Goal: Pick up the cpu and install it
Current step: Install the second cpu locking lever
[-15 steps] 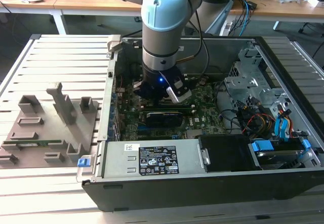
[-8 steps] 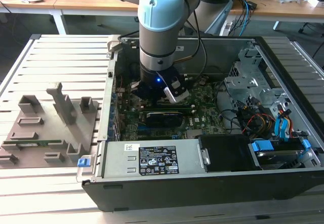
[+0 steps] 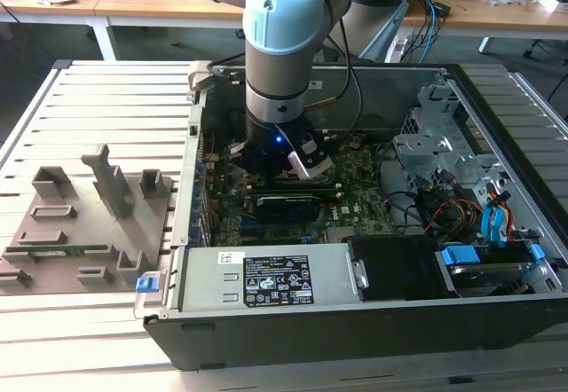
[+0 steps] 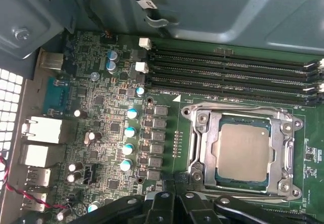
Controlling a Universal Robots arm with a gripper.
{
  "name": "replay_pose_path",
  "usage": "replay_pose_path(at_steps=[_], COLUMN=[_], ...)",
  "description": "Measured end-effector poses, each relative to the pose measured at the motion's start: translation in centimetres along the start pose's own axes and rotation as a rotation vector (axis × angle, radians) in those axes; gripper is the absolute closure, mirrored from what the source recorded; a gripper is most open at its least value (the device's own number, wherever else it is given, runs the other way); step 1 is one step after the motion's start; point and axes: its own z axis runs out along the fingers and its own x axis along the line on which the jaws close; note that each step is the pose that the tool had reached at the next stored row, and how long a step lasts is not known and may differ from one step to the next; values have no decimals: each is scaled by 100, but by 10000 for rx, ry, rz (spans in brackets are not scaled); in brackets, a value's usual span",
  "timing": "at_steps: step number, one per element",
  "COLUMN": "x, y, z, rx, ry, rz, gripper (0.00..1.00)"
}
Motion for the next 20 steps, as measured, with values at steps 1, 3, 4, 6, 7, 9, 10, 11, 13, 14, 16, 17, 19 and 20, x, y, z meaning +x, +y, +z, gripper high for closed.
replay_pose_path(at_steps=[1, 3, 4, 6, 7, 9, 10, 11, 13, 14, 16, 17, 19, 20], x=[-3, -6, -6, -7, -35, -161, -231, -281, -358, -393, -588, -614, -627, -628], y=[0, 4, 10, 19, 42, 109, 132, 147, 169, 180, 257, 310, 427, 440], z=[0, -15, -60, -103, -103, -93, -90, -86, -83, -81, -70, -63, -138, -187], rx=[0, -3, 2, 69, 220, 471, 534, 554, 572, 577, 659, 732, 963, 1027], ry=[0, -7, -4, 4, 27, 101, 133, 154, 188, 200, 264, 272, 297, 302], rz=[-3, -6, -8, -6, -4, 6, 10, 15, 15, 18, 25, 28, 32, 34], gripper=[89, 89, 89, 89, 89, 89, 89, 89, 89, 89, 89, 89, 89, 89])
